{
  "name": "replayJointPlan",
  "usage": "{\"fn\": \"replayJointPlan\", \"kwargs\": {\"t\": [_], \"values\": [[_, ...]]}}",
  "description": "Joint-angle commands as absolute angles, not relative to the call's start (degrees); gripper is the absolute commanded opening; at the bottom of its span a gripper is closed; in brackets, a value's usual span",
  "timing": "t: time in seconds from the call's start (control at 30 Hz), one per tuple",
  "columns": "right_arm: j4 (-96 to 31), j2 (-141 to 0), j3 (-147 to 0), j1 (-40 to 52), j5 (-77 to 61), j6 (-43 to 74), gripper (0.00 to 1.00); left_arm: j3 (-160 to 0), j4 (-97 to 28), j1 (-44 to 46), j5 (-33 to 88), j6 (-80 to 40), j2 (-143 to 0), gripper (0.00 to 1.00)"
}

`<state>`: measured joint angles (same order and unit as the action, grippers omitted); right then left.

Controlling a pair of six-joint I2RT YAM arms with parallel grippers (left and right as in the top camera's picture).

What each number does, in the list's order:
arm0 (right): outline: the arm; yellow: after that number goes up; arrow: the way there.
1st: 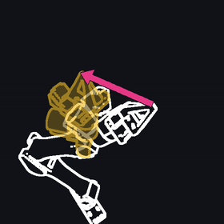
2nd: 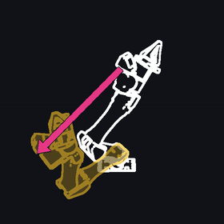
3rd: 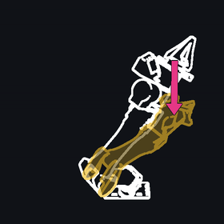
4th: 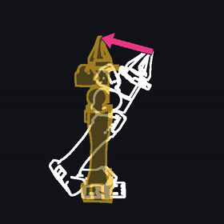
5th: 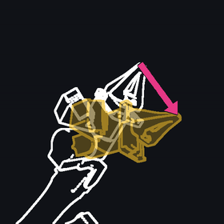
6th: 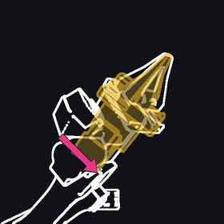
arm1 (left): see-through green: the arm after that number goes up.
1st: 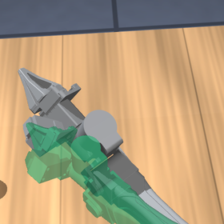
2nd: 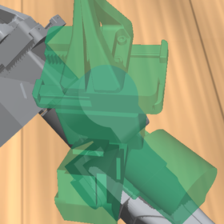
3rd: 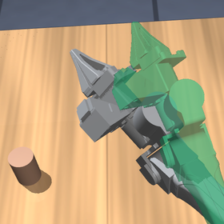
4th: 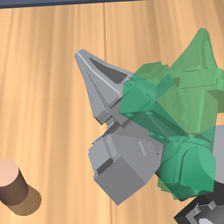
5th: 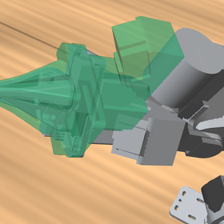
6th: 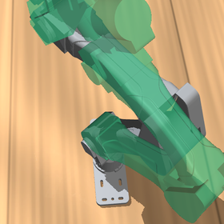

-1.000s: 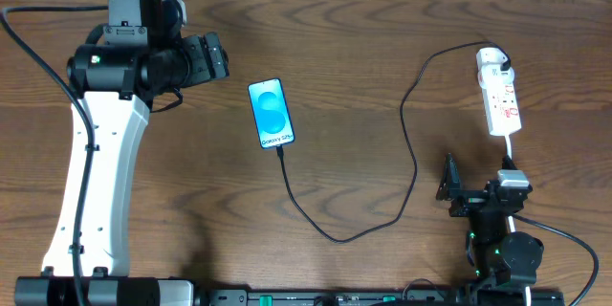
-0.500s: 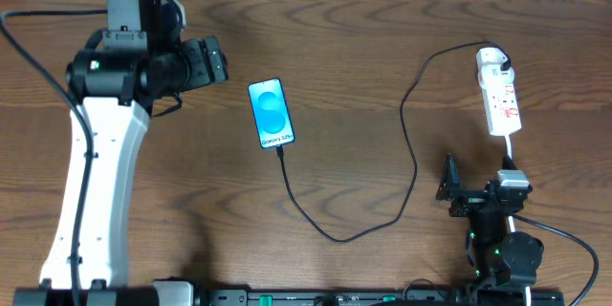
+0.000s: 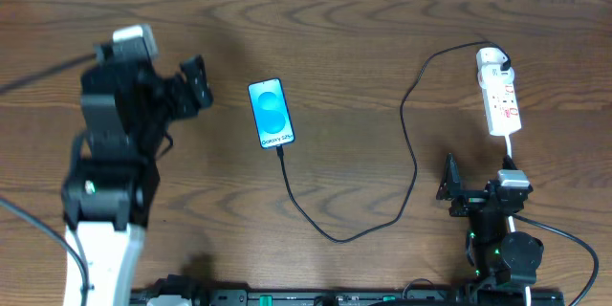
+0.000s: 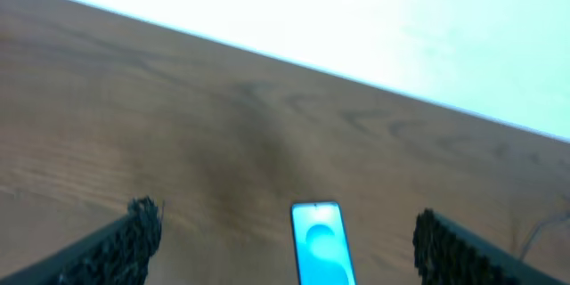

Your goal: Plug charger to phone and switch on socket

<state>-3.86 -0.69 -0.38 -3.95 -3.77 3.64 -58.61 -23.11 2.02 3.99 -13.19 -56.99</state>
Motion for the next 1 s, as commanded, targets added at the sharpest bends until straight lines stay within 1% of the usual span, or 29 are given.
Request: {"fn": "replayJointPlan", "kwargs": {"t": [0.0,0.1,0.3,0.63,0.83,0.97], "values": [[-4.1,-0.3,-0.3,-3.7,-3.1,3.6,0.99,-50.3,-18.3,2.0,0.7,-12.2,-50.3,0.93],[-4.1,-0.3,-0.3,-3.7,-3.1,3.6,0.99,-42.5,-13.5,2.0,-0.9,-12.0,-43.7,0.92],[-4.1,-0.3,-0.3,-3.7,-3.1,3.6,0.99,-30.8,-9.5,0.6,-2.4,-12.0,-31.4,0.92],[-4.1,-0.3,-0.3,-3.7,-3.1,3.6,0.99,-19.1,-7.4,0.3,-2.5,-3.4,-15.3,0.92],[-4.1,-0.3,-0.3,-3.7,-3.1,3.6,0.99,-13.0,-5.0,0.3,-2.7,-2.3,-8.6,0.92],[-4.1,-0.3,-0.3,-3.7,-3.1,3.6,0.99,-9.5,-4.0,0.3,-2.7,0.5,-4.9,0.92]]}}
